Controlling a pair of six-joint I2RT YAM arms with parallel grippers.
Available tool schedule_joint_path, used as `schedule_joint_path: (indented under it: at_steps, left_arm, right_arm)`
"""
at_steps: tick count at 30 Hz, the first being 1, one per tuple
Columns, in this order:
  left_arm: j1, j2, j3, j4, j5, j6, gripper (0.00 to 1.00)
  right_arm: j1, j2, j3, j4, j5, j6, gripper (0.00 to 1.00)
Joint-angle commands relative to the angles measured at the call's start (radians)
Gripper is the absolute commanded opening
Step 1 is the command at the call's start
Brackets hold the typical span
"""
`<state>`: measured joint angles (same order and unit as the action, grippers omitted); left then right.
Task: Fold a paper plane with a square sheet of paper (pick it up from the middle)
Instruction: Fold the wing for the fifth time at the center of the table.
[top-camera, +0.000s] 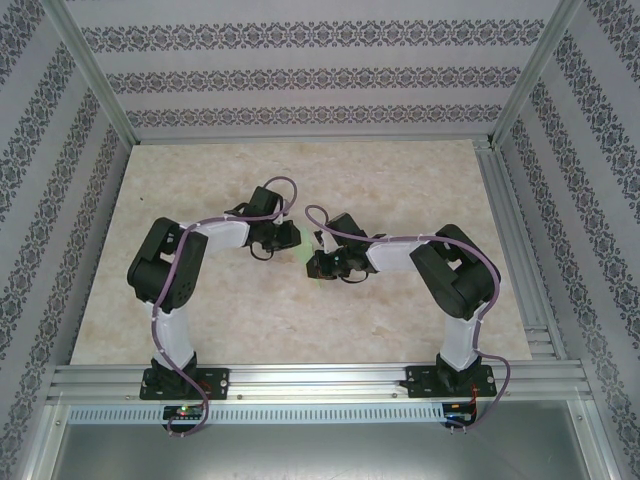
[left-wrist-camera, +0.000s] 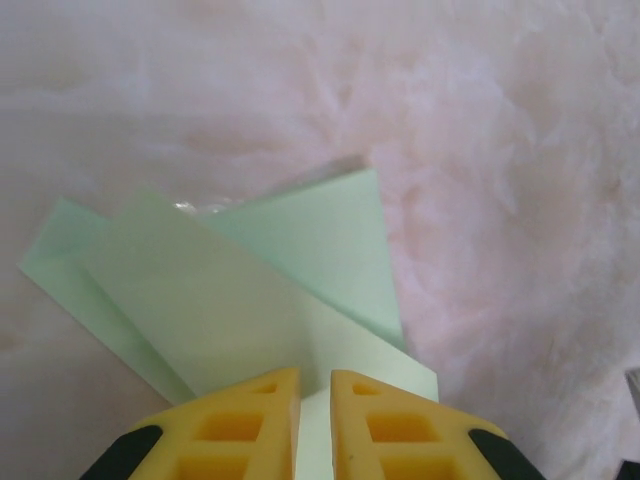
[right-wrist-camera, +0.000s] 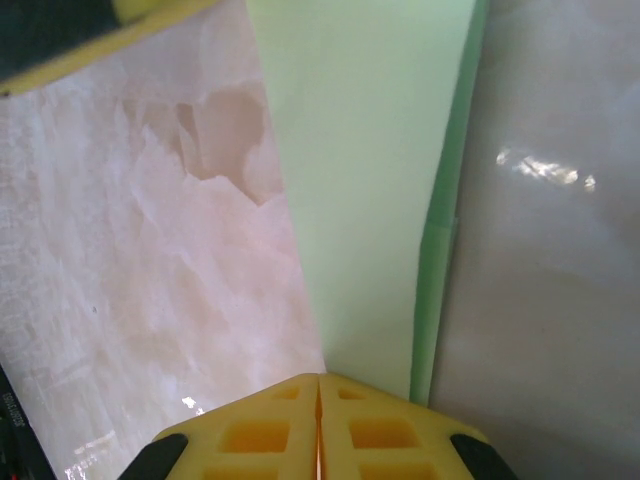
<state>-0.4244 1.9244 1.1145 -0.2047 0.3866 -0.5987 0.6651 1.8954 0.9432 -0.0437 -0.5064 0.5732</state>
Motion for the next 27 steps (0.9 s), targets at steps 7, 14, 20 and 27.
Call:
schedule_joint_path:
  at_steps: [7,14,20,27]
  left_arm:
    - [0.038,0.06,0.028,-0.023,-0.011,0.059,0.17]
    - [0.063,0.07,0.025,-0.029,-0.02,0.081,0.17]
    - [0.103,0.082,0.038,-0.03,0.001,0.096,0.17]
    - [0.14,0.102,0.081,-0.059,-0.021,0.103,0.17]
  right_arm:
    - [-0.007,0.06,-0.07,-0.153,0.059,-0.016,0.09]
    - [-0.007,0.065,-0.074,-0.164,0.069,-0.014,0.09]
    - [-0.008,0.083,-0.081,-0.185,0.072,-0.028,0.09]
    - [-0.007,0.085,-0.091,-0.196,0.087,-0.036,0.09]
